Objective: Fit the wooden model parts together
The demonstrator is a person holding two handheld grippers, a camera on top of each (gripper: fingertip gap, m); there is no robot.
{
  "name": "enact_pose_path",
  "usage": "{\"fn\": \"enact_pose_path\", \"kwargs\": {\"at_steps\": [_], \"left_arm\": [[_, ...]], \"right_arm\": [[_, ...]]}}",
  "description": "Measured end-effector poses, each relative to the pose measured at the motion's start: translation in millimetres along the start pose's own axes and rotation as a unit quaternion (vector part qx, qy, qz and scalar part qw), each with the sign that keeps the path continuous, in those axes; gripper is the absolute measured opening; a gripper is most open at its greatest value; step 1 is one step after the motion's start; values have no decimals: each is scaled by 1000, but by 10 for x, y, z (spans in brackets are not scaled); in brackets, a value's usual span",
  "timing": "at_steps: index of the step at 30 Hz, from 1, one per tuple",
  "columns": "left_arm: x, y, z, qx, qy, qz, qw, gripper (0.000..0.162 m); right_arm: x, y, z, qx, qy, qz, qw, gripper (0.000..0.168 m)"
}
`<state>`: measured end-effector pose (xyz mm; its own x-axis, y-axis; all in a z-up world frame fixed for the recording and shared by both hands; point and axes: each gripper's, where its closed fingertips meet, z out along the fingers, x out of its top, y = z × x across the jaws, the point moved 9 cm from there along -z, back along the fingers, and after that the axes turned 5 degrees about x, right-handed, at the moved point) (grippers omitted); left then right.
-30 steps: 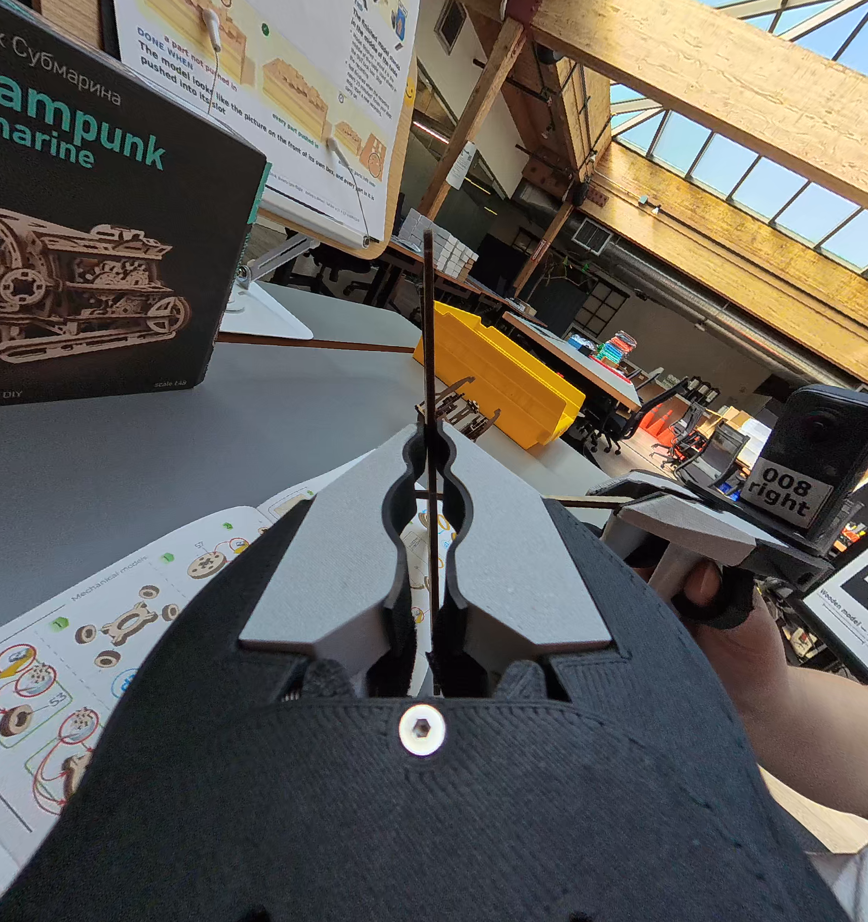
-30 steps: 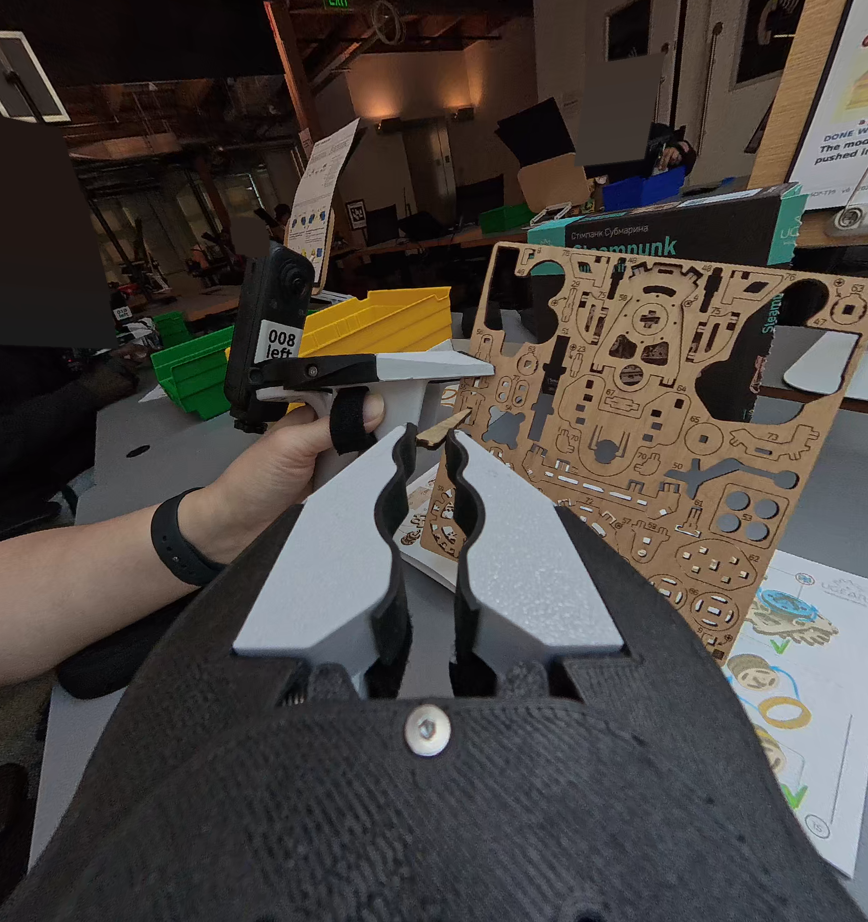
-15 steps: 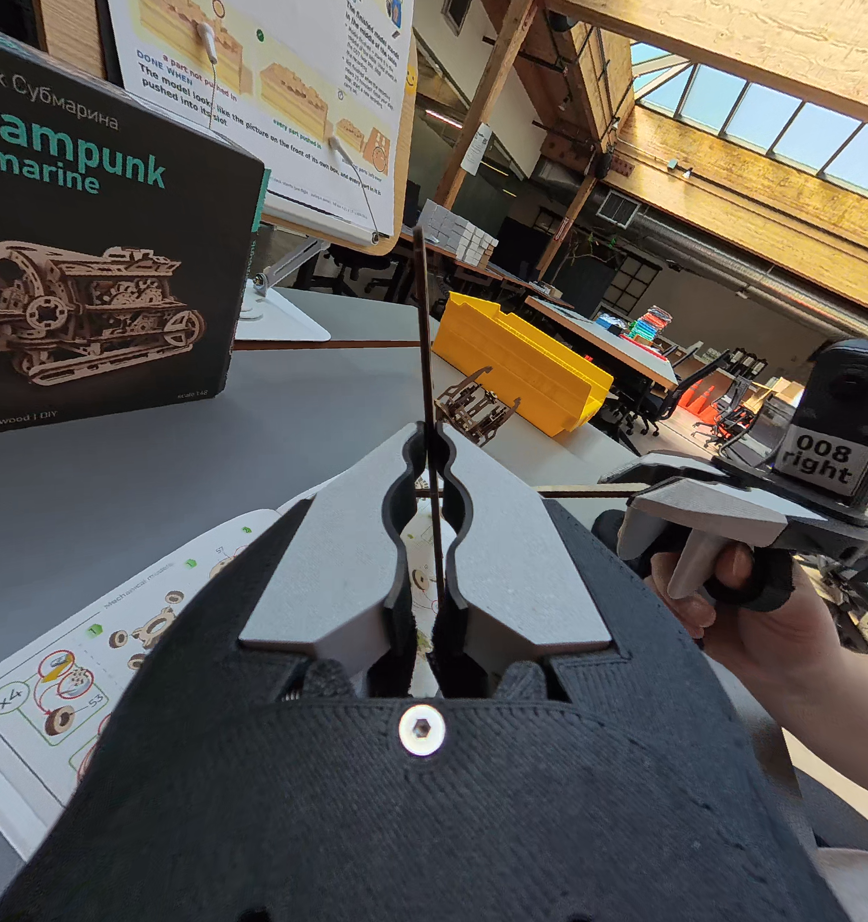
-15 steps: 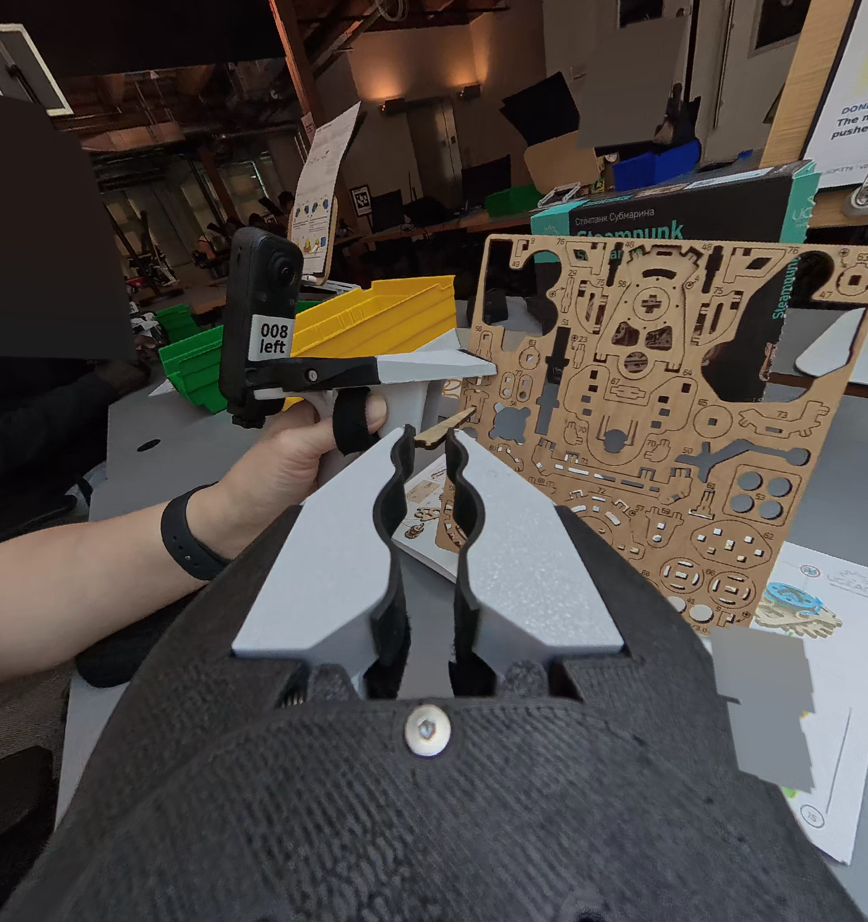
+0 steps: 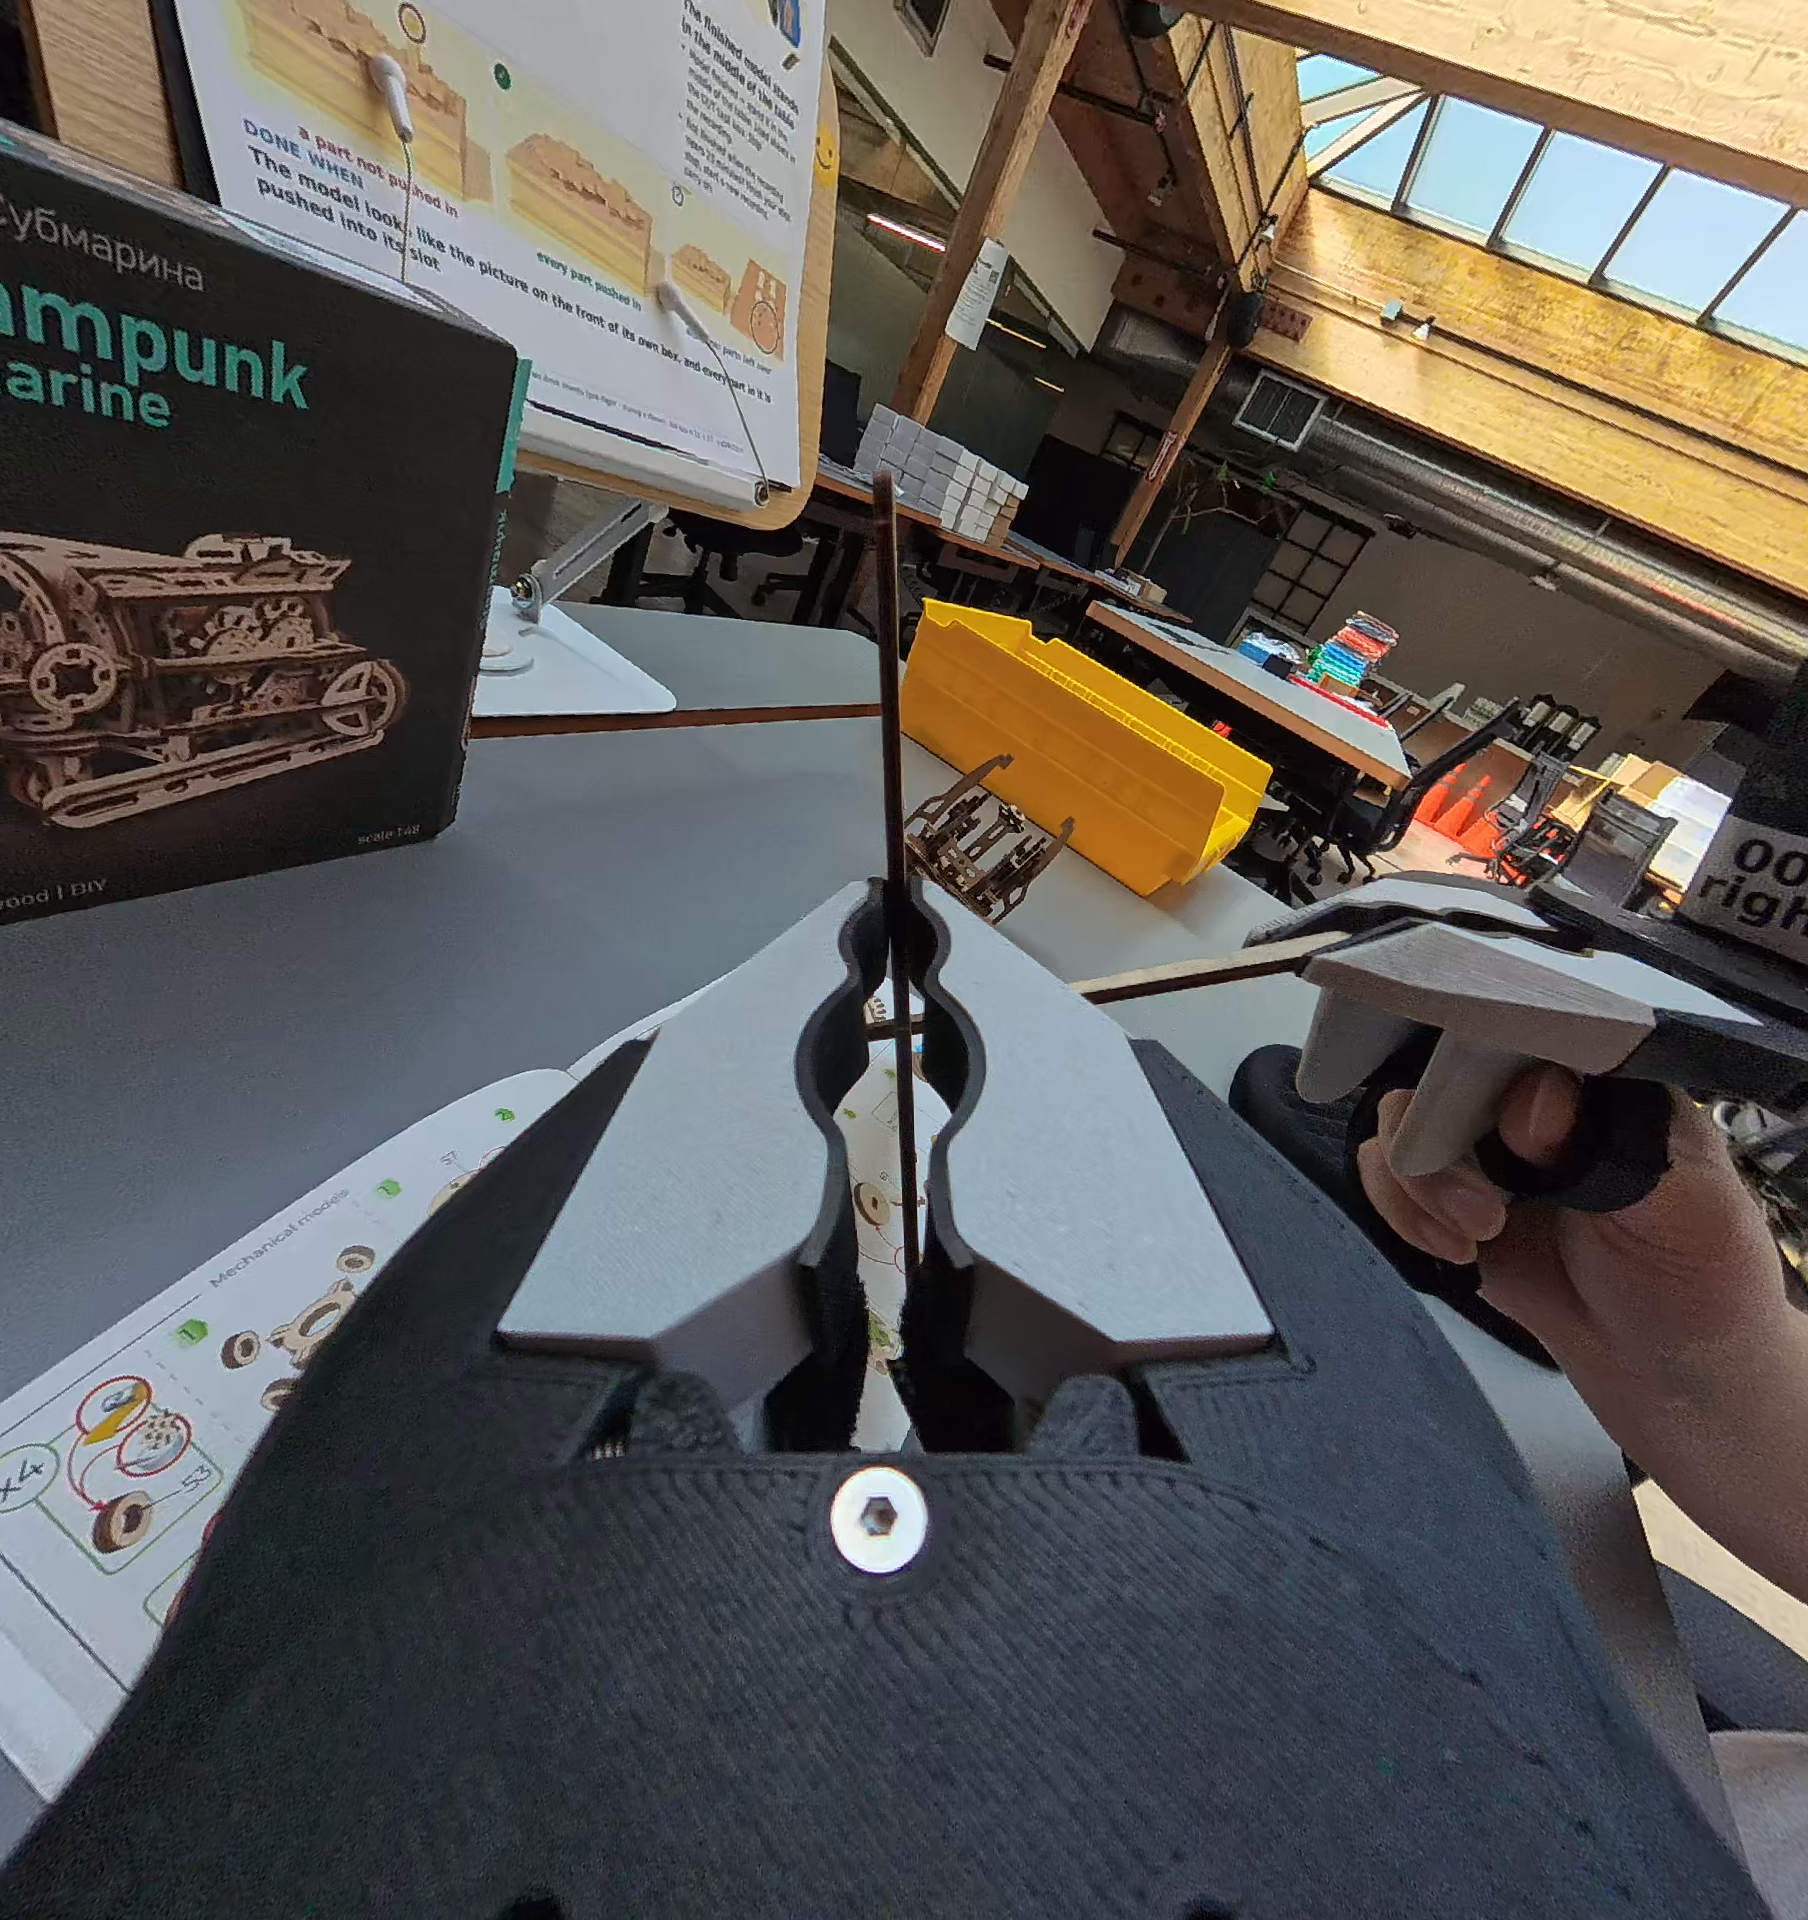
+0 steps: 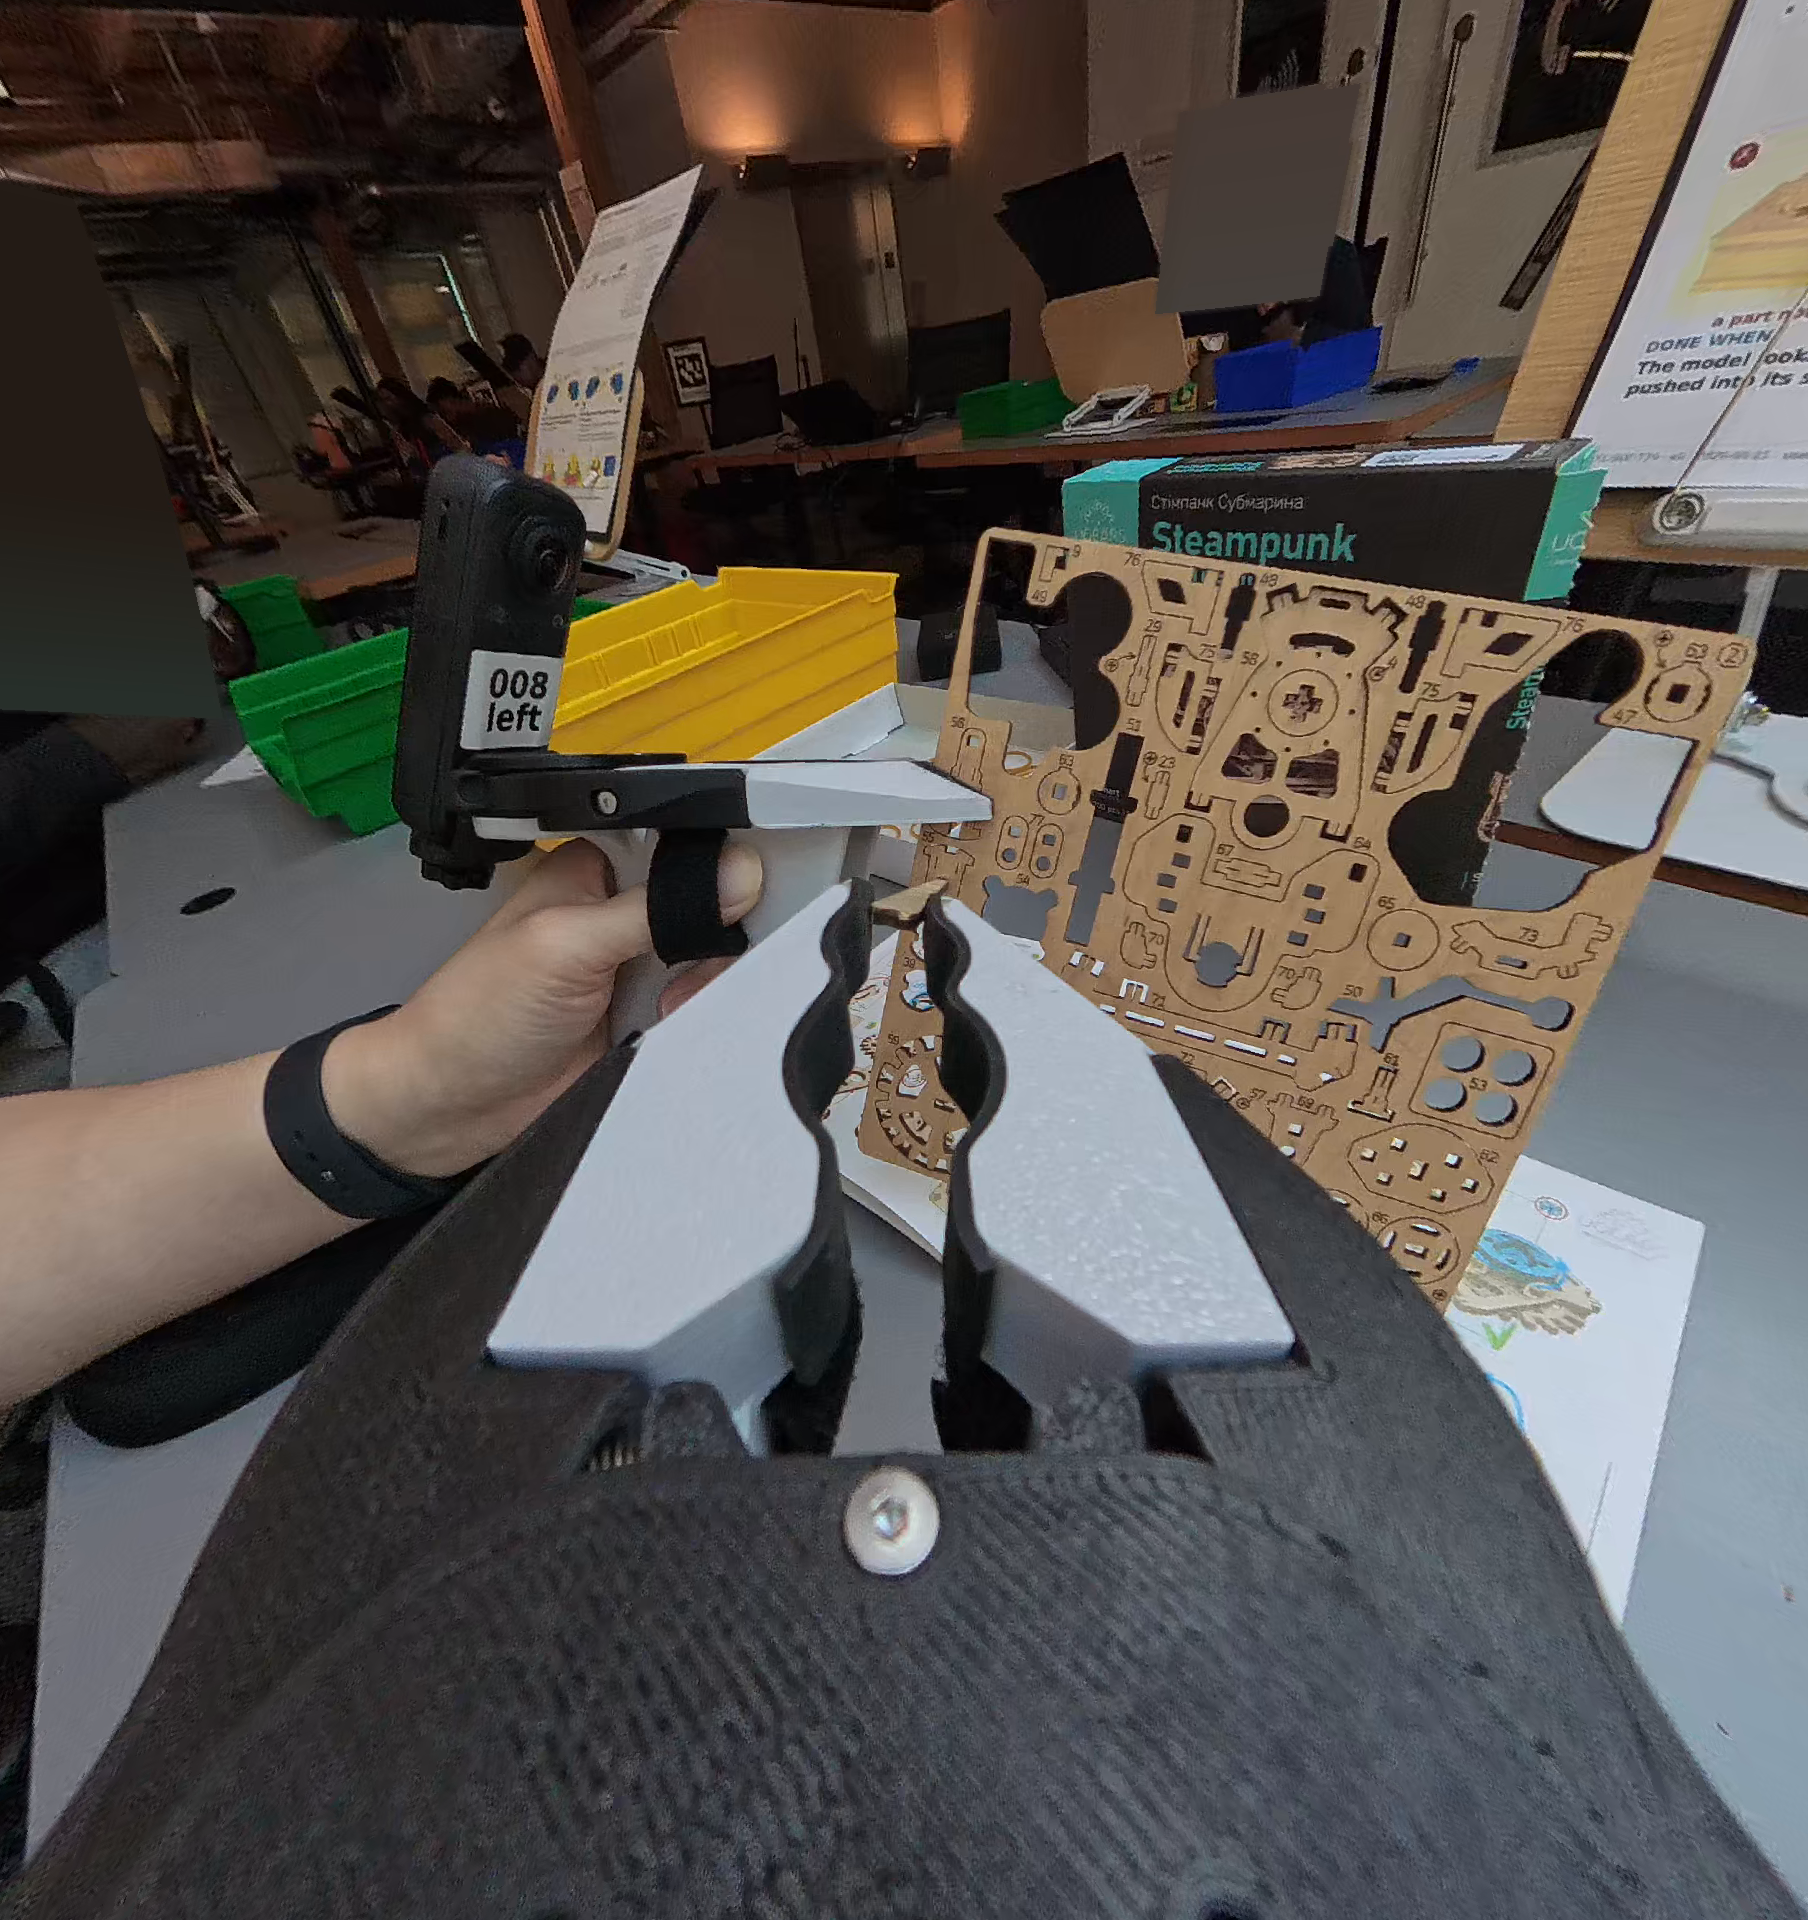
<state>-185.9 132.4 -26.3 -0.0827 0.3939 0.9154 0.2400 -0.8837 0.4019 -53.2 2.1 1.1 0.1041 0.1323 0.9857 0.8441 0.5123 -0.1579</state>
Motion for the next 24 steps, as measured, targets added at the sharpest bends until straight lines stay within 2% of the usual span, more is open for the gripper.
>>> {"fn": "enact_pose_path", "kwargs": {"at_steps": [1,4,16,18,22,24], "left_arm": [[0,14,6,-1,-1,5,1000,0],[0,44,15,2,-2,24,1000,1],[-2,39,16,-14,3,8,1000,3],[-2,33,14,-7,2,8,1000,1],[1,48,12,8,-2,26,1000,0],[-2,43,11,11,-3,28,1000,0]], "right_arm": [[9,57,-22,13,5,22,1000,7],[24,158,-62,27,13,48,998,7],[26,294,-88,67,18,96,993,7],[15,216,-65,71,6,70,995,9],[22,-7,-46,-2,-20,-74,997,7],[17,-61,-35,-22,-24,-94,995,7]]}}
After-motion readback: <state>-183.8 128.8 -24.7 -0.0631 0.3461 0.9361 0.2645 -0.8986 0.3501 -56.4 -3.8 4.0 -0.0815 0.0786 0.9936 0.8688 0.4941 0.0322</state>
